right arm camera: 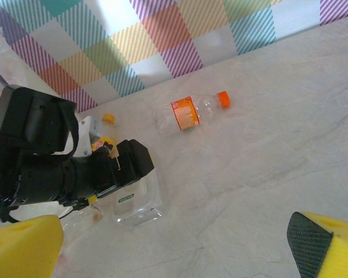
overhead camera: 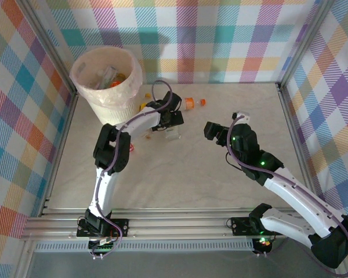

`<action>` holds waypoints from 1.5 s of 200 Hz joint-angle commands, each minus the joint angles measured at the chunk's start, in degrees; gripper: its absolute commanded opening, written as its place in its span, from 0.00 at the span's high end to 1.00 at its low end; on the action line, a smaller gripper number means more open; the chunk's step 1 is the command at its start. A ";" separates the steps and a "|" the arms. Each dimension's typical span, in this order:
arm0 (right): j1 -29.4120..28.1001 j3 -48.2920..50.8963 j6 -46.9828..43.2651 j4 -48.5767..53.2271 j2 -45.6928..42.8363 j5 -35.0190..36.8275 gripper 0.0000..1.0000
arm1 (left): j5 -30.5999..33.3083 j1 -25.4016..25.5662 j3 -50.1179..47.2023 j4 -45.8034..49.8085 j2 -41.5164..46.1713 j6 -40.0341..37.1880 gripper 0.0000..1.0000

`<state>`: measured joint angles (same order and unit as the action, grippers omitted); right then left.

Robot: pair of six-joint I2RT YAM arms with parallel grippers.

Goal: Put the plastic bottles in the bin

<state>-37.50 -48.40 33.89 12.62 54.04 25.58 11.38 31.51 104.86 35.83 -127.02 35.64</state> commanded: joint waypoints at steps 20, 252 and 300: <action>0.23 0.41 0.83 0.40 -0.69 1.12 0.00 | -1.85 0.53 3.05 0.98 -4.97 1.62 0.00; 0.23 -3.08 -16.64 -10.68 7.24 -33.49 0.00 | -5.68 -0.08 -6.75 -8.50 30.17 -15.65 0.27; 0.23 -4.63 -16.22 -11.94 10.01 -36.32 0.00 | -1.38 -5.11 -0.24 -7.61 32.78 -21.19 0.27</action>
<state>-37.45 -50.43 18.55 3.03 62.98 -7.66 6.04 29.82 99.46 29.50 -95.88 19.11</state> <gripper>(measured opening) 0.996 0.805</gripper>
